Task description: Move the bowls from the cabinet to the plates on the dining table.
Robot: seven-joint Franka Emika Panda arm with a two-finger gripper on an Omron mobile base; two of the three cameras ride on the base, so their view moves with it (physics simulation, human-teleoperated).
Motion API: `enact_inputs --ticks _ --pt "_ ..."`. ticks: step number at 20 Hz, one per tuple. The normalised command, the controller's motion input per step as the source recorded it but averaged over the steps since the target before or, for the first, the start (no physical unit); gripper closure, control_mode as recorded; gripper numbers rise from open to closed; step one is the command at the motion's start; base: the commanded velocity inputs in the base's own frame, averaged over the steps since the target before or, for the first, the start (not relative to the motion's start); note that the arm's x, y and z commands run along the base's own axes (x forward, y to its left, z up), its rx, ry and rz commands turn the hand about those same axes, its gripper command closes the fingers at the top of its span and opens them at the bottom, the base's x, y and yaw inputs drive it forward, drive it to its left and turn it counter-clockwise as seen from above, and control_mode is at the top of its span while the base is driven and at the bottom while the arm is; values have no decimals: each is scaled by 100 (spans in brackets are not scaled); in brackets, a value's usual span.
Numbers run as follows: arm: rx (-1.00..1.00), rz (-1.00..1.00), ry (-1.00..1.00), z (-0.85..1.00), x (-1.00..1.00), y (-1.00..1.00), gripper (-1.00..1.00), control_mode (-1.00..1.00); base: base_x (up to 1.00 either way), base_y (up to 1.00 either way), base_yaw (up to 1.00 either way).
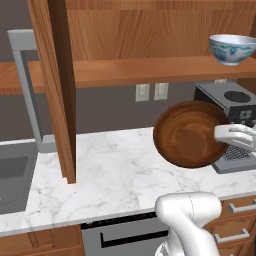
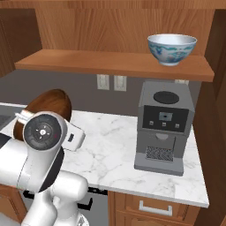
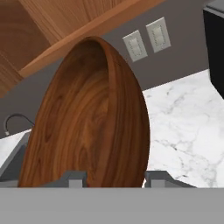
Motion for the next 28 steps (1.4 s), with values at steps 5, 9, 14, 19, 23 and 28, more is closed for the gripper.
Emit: enact_inputs --ticks 5,9,14,19,23,28 --pt "0 6 -8 -9 -82 -6 100 -100 0 0 0" --pt "0 1 0 0 -3 1 100 -100 0 0 0" --pt "0 0 0 0 -1 0 100 -100 0 0 0" --pt "0 0 0 0 -1 0 100 -100 0 0 0" --pt "0 0 0 0 -4 0 100 -100 0 0 0" --pt "0 0 0 0 -9 0 100 -100 0 0 0"
